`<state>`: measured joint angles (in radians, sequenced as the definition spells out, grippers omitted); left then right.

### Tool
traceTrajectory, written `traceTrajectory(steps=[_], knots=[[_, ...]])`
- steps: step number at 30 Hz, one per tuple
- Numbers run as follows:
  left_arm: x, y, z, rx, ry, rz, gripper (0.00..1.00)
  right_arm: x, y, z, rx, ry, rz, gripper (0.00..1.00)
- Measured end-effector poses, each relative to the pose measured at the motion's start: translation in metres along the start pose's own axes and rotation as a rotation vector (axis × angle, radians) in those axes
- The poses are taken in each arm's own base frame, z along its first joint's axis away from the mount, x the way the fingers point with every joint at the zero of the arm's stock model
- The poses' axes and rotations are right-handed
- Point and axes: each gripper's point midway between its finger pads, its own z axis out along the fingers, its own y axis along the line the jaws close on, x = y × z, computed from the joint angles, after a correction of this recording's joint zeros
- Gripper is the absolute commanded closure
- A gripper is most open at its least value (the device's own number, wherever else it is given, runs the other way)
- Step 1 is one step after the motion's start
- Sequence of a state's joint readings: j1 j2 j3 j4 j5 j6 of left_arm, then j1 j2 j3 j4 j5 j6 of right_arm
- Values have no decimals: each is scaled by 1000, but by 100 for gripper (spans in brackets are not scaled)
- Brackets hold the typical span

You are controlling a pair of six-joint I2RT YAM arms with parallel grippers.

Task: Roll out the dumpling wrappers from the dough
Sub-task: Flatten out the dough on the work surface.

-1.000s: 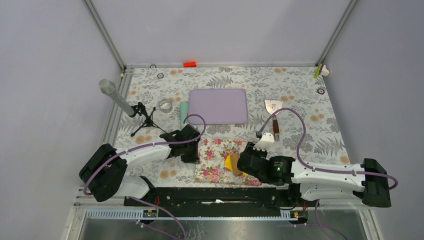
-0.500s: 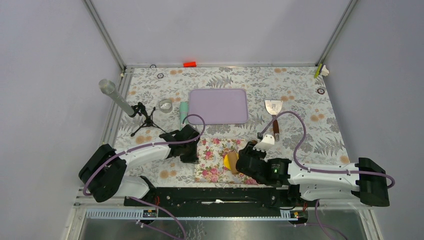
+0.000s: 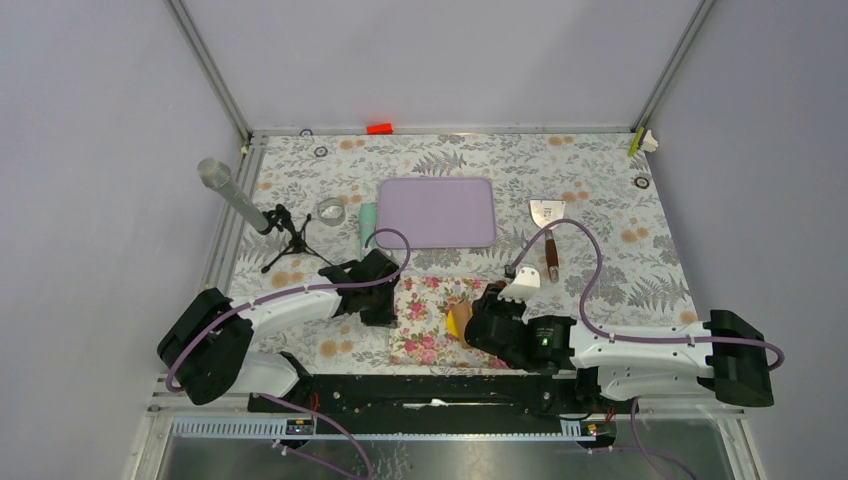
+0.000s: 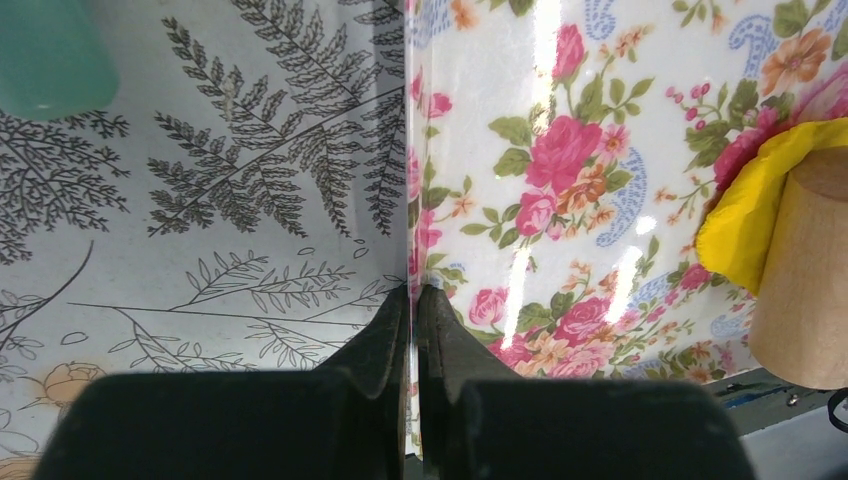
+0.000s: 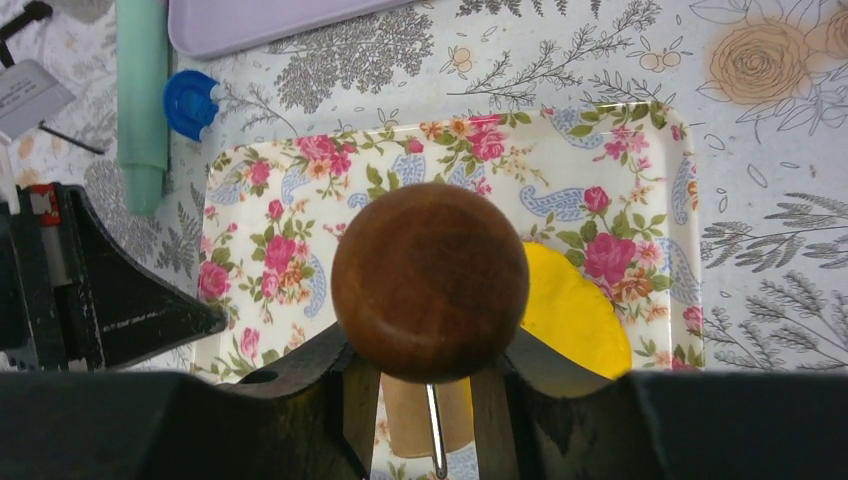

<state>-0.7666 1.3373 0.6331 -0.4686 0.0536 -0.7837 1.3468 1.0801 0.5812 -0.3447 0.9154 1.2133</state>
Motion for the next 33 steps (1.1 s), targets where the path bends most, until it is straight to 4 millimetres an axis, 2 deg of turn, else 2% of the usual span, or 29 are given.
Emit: traceTrajectory(steps=[3,5,8,12,14,15,19,24,26,33], knots=[[-1,-2,0,7,-2,1,100,-6,4,-8,-10,18,-54,100],[-1,-2,0,8,-2,1,100,-18,11,-14,-30,10,-78,100],[-1,-2,-1,8,-2,1,100,-46,28,-29,-82,-19,-110,100],[-4,-4,-6,3,-4,6,63,-82,43,-39,-143,-8,-115,100],[-8,-6,-13,1,-14,13,39,-98,37,-31,-142,20,-87,100],[-10,-7,-16,0,-20,21,31,-102,30,-27,-135,35,-79,100],[-22,-17,-35,22,-62,37,14,-106,8,-15,-104,120,-57,100],[-43,-34,-72,72,-147,56,2,-103,24,-25,-221,169,-8,100],[-51,-45,-88,116,-186,61,1,-106,32,-30,-279,152,32,100],[-60,-97,-149,492,-303,45,1,-115,45,-34,-444,32,236,100]])
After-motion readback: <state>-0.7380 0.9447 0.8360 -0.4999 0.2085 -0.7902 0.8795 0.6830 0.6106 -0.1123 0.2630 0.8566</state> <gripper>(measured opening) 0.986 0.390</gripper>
